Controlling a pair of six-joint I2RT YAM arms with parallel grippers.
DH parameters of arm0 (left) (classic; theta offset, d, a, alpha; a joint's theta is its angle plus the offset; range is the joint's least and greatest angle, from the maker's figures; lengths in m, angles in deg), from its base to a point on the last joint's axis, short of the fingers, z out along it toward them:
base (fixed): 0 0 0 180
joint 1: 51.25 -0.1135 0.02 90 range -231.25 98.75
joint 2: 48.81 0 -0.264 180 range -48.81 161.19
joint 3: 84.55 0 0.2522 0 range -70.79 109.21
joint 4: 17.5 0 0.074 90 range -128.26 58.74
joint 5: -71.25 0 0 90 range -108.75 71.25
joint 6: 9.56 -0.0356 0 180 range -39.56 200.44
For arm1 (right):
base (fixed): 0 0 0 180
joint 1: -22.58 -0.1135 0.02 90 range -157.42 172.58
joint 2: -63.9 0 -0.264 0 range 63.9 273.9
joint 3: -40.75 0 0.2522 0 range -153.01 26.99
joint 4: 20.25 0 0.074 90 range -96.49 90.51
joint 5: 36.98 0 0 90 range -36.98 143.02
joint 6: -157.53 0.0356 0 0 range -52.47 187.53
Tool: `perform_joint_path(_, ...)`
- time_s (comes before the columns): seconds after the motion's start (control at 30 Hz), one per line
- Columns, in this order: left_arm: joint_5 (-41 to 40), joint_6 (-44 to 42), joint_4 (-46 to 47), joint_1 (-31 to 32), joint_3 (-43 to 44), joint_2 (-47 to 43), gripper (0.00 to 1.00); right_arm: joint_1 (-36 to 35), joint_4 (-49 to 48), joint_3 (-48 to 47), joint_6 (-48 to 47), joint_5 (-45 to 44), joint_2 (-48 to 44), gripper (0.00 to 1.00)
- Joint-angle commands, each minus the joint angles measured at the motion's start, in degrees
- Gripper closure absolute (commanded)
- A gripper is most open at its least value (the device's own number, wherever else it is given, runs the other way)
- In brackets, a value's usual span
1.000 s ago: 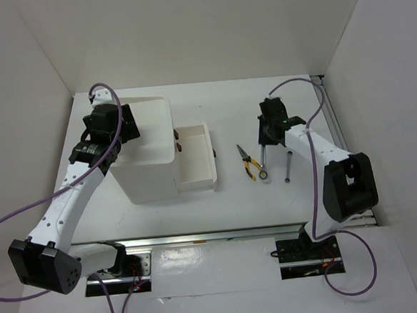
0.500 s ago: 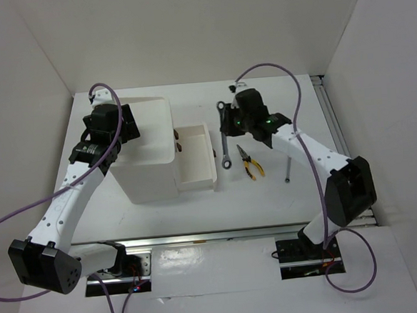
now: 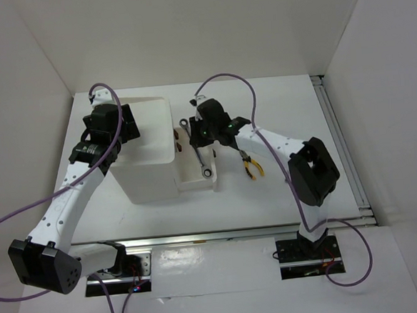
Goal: Sort the tools into containers
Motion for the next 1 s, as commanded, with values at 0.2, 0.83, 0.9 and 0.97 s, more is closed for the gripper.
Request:
perform_joint_path(0.2, 10.03, 1.03, -9.35, 1.95, -3.06, 4.73, 0.10, -1.41, -4.33, -6.05, -6.67, -1.14, 6.34, 1.00)
perform_joint_path(0.83, 10.03, 1.03, -9.35, 1.95, -3.06, 4.73, 0.10, -0.62, -3.36, 4.75, -5.71, -17.12, -7.00, 0.28)
perform_joint_path(0.9, 10.03, 1.03, -9.35, 1.95, -3.06, 4.73, 0.10, 1.05, -0.73, 7.30, -3.09, -22.37, -11.64, 0.26)
perform_joint_path(0.97, 10.03, 1.03, -9.35, 1.95, -3.06, 4.73, 0.10, 4.21, 0.68, 12.30, -1.15, -25.12, -14.91, 0.25)
